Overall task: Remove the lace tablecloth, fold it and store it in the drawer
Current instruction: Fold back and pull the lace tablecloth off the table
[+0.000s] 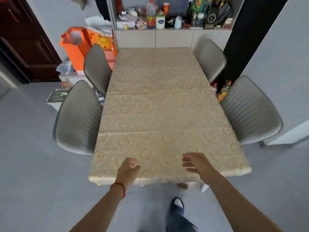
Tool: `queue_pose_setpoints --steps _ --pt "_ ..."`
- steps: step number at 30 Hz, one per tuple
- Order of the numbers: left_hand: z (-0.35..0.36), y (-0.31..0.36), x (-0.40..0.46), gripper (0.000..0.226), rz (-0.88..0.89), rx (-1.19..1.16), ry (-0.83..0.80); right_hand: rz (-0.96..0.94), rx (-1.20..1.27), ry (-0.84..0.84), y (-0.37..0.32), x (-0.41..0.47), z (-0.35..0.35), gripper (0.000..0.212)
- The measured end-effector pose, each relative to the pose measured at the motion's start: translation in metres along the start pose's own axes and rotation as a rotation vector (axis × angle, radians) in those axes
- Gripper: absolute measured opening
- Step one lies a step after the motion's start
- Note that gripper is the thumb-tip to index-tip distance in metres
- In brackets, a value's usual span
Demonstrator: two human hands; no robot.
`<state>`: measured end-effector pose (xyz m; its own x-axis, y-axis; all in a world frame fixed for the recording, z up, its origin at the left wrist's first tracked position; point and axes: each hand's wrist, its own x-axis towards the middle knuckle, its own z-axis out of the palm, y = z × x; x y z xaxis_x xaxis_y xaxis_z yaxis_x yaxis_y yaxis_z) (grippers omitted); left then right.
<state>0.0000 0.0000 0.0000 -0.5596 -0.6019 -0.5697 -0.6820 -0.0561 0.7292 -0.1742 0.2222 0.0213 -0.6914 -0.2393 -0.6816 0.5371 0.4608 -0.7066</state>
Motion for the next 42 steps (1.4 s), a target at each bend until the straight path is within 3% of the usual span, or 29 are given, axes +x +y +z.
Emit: queue_pose_setpoints --steps 3,6,8,10,12,13,14,16,19,23,27,31,36,39,41,42 --pt "0.014 -0.020 0.017 0.007 -0.323 -0.227 -0.092 0.194 -0.101 -0.023 0.037 0.022 0.001 0.025" --pt "0.023 -0.037 0.026 0.015 -0.568 -0.562 -0.106 0.351 -0.037 0.023 0.066 0.042 -0.003 0.024" --pt "0.031 -0.046 0.032 0.013 -0.699 -0.772 -0.030 0.478 0.043 0.044 0.073 0.054 -0.009 0.023" --pt "0.039 -0.059 0.039 0.023 -0.752 -0.896 0.021 0.615 0.157 0.000 0.086 0.059 -0.015 0.030" --pt "0.045 -0.066 0.042 0.022 -0.717 -1.001 0.042 0.660 0.298 -0.044 0.099 0.063 -0.022 0.050" --pt "0.047 -0.070 0.045 0.015 -0.696 -1.030 0.048 0.643 0.389 -0.053 0.106 0.067 -0.026 0.049" --pt "0.048 -0.074 0.049 0.006 -0.680 -1.067 0.061 0.613 0.500 -0.050 0.114 0.071 -0.030 0.039" --pt "0.047 -0.084 0.058 0.016 -0.642 -1.124 0.097 0.552 0.705 -0.028 0.125 0.079 -0.034 0.012" --pt "0.045 -0.095 0.067 0.028 -0.564 -1.104 0.107 0.457 0.818 0.007 0.135 0.088 -0.035 0.011" --pt "0.043 -0.097 0.062 0.019 -0.541 -0.976 0.110 0.402 0.775 0.085 0.133 0.086 -0.029 0.007" --pt "0.038 -0.094 0.041 0.001 -0.554 -0.816 0.124 0.404 0.671 0.175 0.132 0.073 -0.030 0.030" --pt "0.027 -0.088 0.021 0.008 -0.506 -0.723 0.176 0.372 0.602 0.283 0.116 0.046 -0.032 0.006" --pt "-0.003 -0.070 -0.001 0.028 -0.271 -0.571 0.107 0.197 0.736 0.386 0.096 0.023 -0.039 0.011" --pt "-0.029 -0.038 0.005 0.015 -0.109 -0.513 0.129 0.088 0.814 0.426 0.069 0.024 -0.048 0.018" --pt "-0.042 -0.008 0.019 0.001 -0.007 -0.497 0.141 -0.025 0.746 0.446 0.044 0.032 -0.054 0.029" --pt "-0.046 0.009 0.028 0.007 0.030 -0.499 0.160 -0.080 0.675 0.456 0.027 0.037 -0.056 0.036"
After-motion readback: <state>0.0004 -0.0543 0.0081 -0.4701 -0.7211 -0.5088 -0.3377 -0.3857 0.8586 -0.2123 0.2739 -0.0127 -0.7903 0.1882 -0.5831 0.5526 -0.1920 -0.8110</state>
